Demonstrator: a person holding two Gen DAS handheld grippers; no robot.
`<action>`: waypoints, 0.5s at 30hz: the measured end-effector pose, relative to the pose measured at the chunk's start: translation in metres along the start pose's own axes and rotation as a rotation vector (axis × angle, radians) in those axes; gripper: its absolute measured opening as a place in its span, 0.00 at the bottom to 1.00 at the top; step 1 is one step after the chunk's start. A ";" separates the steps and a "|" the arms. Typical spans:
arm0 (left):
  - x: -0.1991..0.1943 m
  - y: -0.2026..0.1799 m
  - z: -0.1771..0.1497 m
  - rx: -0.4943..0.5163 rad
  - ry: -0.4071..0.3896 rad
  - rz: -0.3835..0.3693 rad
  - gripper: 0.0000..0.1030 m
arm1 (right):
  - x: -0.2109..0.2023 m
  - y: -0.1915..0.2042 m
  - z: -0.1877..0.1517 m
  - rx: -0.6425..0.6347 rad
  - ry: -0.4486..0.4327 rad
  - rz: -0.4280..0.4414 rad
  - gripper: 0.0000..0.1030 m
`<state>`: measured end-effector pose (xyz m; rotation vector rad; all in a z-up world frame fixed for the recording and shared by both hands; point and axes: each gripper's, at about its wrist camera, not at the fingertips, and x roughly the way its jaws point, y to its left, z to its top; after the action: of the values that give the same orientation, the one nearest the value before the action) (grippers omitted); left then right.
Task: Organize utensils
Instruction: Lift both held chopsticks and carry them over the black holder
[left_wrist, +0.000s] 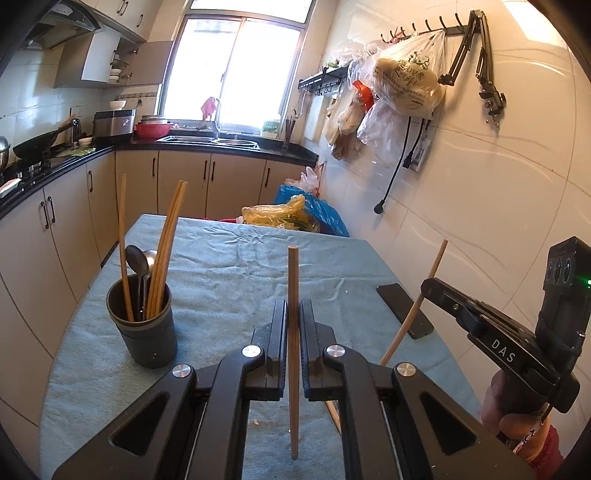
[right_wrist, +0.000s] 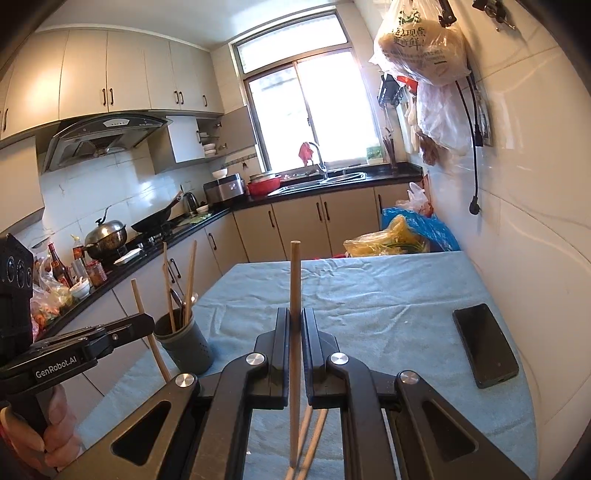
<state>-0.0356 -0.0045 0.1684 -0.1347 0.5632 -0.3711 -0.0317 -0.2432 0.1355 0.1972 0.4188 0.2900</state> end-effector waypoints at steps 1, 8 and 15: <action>-0.001 0.000 0.001 -0.001 -0.003 0.001 0.05 | 0.000 0.002 0.001 0.000 0.001 0.006 0.06; -0.018 0.009 0.011 -0.009 -0.029 0.007 0.05 | 0.003 0.014 0.011 -0.012 -0.003 0.032 0.06; -0.042 0.026 0.031 -0.019 -0.068 0.029 0.05 | 0.010 0.033 0.031 -0.037 -0.004 0.081 0.06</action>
<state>-0.0435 0.0363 0.2096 -0.1568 0.5016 -0.3318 -0.0180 -0.2128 0.1675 0.1789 0.4022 0.3766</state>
